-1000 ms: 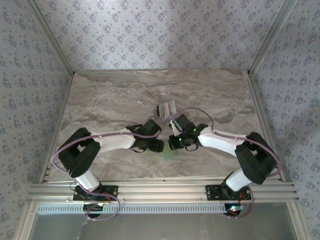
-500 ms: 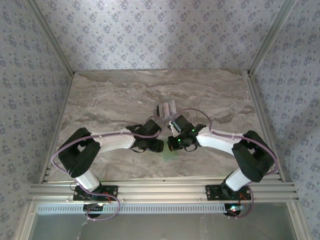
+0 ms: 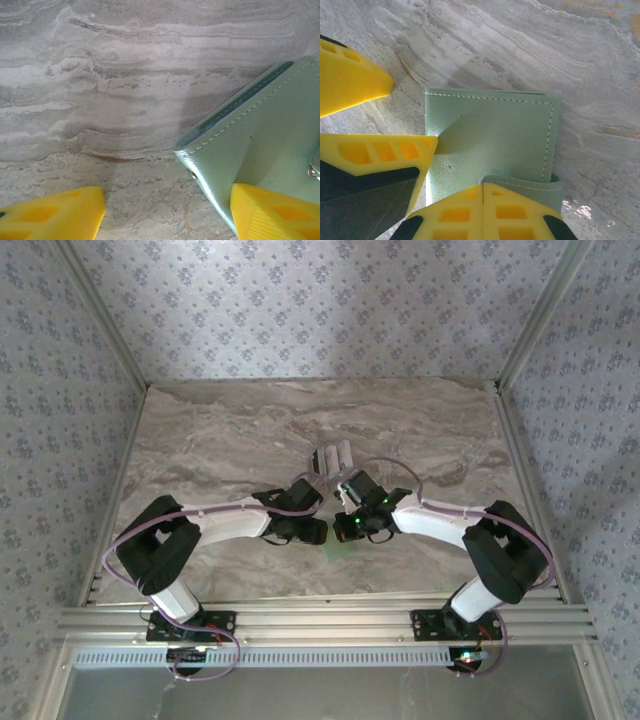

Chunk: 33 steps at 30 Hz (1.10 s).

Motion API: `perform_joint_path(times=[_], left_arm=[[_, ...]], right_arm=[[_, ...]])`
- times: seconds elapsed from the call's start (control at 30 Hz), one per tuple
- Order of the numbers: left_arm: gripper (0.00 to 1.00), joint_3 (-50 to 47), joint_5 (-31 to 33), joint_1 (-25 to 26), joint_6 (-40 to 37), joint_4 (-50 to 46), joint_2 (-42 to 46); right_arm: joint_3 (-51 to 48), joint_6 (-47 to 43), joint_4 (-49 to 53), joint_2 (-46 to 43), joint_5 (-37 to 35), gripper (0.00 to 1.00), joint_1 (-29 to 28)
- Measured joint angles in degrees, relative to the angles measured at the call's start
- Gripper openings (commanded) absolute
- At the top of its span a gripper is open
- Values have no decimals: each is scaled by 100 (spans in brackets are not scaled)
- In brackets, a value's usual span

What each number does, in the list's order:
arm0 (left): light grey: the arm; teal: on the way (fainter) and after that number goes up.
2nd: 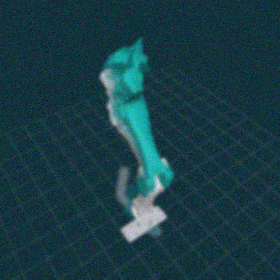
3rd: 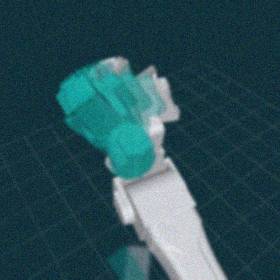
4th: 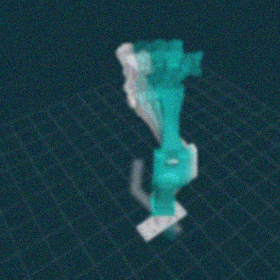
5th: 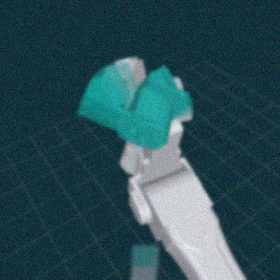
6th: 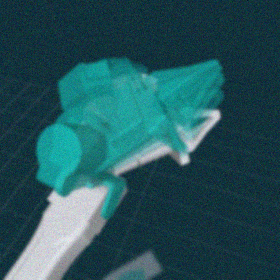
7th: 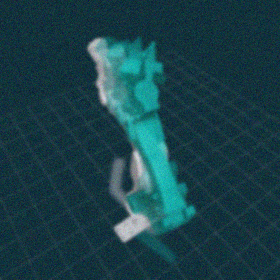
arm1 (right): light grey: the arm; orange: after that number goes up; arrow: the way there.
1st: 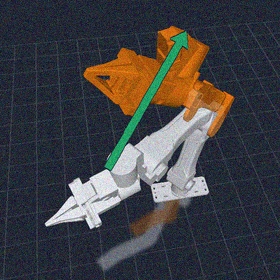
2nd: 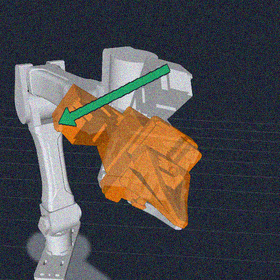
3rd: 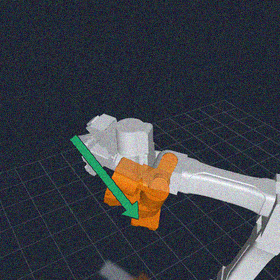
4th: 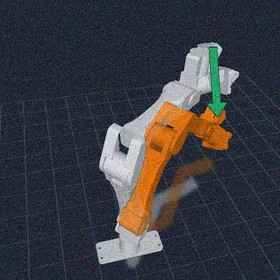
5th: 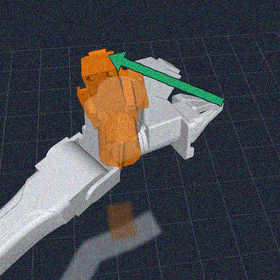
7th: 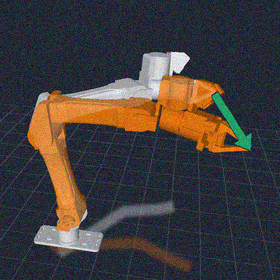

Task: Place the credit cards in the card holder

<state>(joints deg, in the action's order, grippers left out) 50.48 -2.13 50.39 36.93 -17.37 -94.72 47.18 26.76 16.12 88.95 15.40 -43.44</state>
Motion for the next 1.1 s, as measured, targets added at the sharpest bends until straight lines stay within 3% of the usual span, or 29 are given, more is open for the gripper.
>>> perform_joint_path(times=[1.1], left_arm=[[68, 0, 0, 0, 0, 0, -2]], right_arm=[[-31, 2, -26, -4, -579, 0, -323]])
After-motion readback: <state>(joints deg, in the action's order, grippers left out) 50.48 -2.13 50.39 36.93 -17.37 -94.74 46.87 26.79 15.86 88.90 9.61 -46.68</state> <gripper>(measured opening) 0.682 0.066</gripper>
